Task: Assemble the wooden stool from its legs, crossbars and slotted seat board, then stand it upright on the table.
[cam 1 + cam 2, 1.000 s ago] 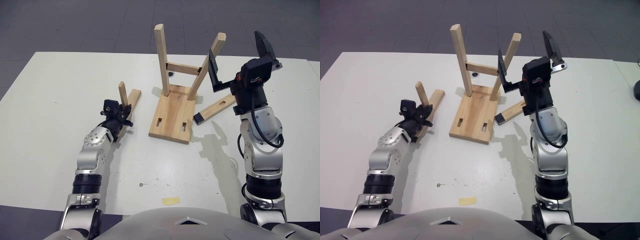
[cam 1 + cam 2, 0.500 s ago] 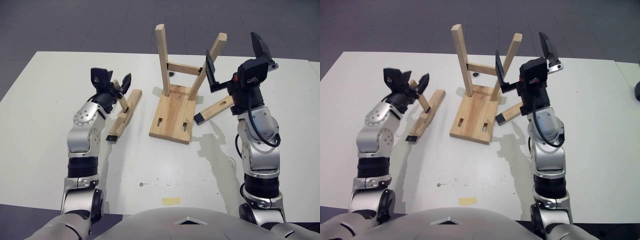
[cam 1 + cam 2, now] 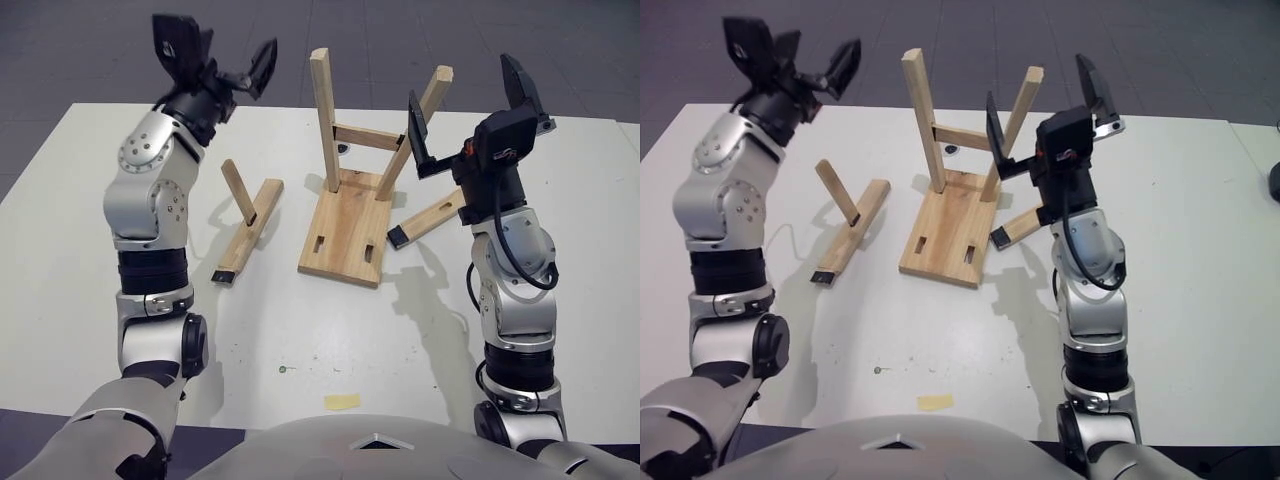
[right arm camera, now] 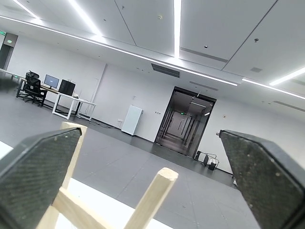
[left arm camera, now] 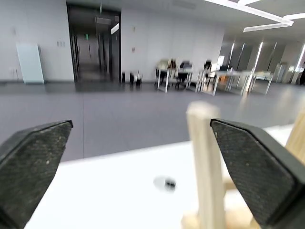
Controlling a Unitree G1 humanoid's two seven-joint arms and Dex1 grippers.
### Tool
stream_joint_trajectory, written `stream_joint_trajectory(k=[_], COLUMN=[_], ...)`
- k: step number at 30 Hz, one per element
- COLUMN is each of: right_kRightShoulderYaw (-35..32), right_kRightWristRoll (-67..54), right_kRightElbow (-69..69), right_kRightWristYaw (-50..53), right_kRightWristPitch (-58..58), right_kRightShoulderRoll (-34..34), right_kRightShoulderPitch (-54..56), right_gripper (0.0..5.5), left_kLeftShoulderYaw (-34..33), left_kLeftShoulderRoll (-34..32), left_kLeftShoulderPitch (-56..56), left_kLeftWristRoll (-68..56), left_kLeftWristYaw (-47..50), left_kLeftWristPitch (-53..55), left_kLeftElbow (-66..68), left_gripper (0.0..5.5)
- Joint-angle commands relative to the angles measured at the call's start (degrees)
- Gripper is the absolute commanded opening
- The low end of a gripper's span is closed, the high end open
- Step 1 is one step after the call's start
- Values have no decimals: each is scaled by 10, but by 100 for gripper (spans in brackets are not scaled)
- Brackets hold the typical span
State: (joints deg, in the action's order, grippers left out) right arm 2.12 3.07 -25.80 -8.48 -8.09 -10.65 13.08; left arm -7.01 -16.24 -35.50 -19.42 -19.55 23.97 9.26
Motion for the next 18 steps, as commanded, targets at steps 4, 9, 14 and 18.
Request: stream_joint_trajectory(k=[4, 9, 14, 18], right_kRightShoulderYaw=[17, 27, 21, 18], right_kRightWristRoll=[-1, 5, 8, 6], right_kRightElbow=[-19, -35, -37, -39], right_kRightWristYaw=[1, 6, 11, 10], right_kRightWristPitch=[-17, -22, -22, -24], right_kRightShoulderRoll=[13, 20, 22, 19], right_kRightShoulderPitch=[-21, -42, -44, -40], right_gripper=[540, 540, 540, 540], left_kLeftShoulderYaw=[6, -1, -8, -48], left_kLeftShoulderRoll=[27, 32, 25, 8], left_kLeftShoulderPitch=[88, 85, 51, 1], left_kLeftWristRoll=[13, 2, -10, -39], left_kLeftWristYaw=[-7, 0, 9, 38], left_kLeftWristPitch=[-24, -8, 6, 39], left_kLeftElbow=[80, 40, -12, -79], left_gripper=[538, 538, 538, 538])
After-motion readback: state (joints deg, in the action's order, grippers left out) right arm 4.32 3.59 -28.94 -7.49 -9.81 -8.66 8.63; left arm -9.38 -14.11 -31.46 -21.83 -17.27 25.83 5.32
